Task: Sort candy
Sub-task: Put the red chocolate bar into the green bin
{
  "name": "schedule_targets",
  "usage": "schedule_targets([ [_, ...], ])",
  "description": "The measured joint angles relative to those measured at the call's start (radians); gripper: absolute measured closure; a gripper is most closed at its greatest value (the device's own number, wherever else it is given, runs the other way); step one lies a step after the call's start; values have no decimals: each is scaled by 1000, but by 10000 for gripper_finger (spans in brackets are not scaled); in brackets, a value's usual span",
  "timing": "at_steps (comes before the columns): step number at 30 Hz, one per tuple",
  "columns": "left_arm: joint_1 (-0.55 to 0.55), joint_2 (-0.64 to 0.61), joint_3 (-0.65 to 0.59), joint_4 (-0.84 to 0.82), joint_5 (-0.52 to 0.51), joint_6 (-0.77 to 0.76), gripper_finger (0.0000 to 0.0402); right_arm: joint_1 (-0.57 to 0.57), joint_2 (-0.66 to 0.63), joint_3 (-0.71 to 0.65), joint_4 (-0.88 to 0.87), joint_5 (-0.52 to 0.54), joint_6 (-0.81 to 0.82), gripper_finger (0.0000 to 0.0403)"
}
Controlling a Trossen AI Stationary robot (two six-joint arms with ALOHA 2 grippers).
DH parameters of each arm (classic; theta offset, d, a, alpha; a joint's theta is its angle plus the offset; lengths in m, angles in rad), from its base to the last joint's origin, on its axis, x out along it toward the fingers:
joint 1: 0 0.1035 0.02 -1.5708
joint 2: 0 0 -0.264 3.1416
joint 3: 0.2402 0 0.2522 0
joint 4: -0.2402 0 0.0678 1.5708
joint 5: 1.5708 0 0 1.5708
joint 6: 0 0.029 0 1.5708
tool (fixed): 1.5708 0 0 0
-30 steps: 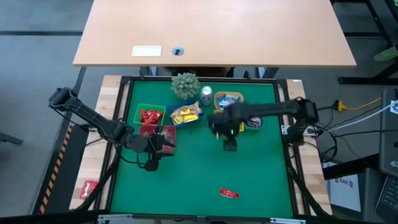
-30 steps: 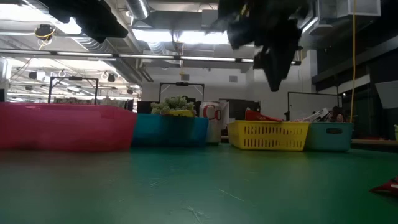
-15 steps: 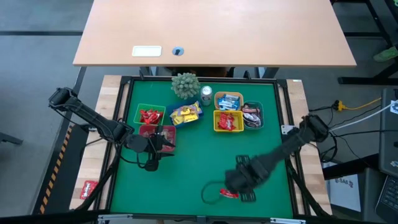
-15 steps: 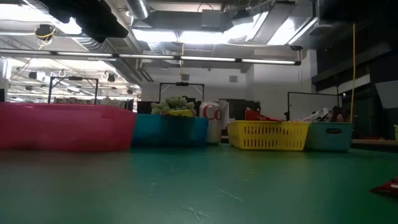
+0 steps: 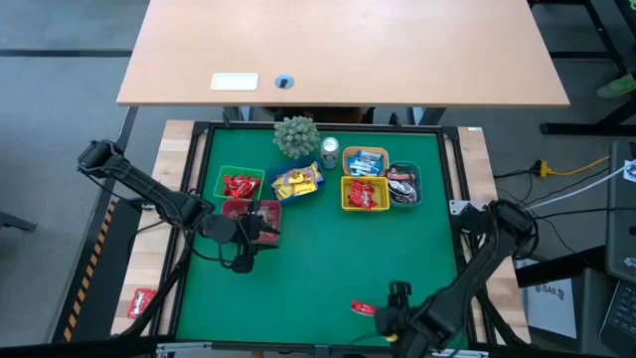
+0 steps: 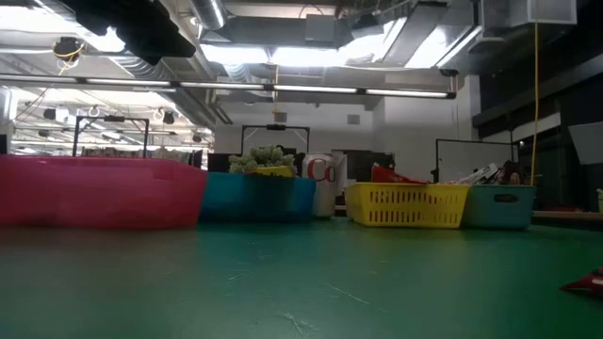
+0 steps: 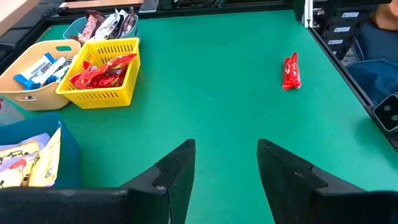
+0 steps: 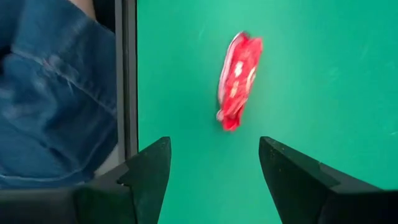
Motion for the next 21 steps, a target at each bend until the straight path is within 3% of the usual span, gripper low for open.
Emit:
schedule_targets([
  [21, 0, 0, 0, 5, 2, 2, 241, 7, 209, -1, 48, 53, -11, 162],
])
